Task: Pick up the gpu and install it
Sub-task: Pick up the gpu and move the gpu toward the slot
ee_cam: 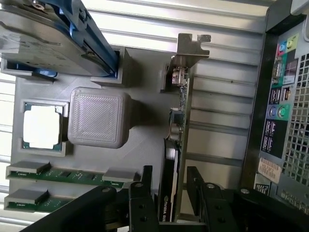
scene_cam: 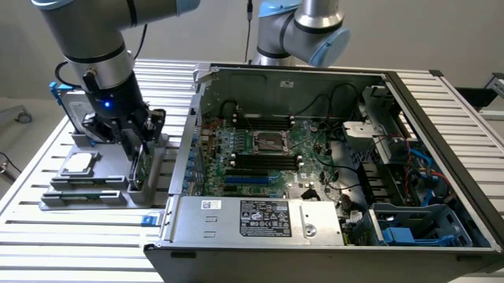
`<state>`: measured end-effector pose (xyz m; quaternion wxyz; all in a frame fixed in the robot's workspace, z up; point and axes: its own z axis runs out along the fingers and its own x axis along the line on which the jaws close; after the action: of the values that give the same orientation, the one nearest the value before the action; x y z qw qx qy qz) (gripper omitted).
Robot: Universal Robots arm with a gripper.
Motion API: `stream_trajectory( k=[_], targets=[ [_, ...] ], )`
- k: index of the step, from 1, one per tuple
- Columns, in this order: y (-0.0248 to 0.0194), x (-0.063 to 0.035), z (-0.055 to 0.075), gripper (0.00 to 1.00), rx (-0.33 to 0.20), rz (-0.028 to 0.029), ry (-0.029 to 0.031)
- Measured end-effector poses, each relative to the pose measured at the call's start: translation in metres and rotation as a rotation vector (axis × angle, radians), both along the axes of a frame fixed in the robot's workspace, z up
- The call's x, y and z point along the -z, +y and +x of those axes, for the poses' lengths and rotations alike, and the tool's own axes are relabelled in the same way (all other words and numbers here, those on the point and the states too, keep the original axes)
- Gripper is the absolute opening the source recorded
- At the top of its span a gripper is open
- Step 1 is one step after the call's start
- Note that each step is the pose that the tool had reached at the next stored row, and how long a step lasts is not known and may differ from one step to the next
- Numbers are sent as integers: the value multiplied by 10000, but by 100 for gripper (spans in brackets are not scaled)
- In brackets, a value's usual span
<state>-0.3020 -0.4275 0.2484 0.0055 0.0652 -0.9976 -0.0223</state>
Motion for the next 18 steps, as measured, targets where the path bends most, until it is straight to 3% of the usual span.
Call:
stream_trajectory(
  k=[5, 18],
  targets=[
    [30, 38, 0, 42, 143, 7, -17],
    [46, 45, -15, 40, 535, 6, -44]
  ],
)
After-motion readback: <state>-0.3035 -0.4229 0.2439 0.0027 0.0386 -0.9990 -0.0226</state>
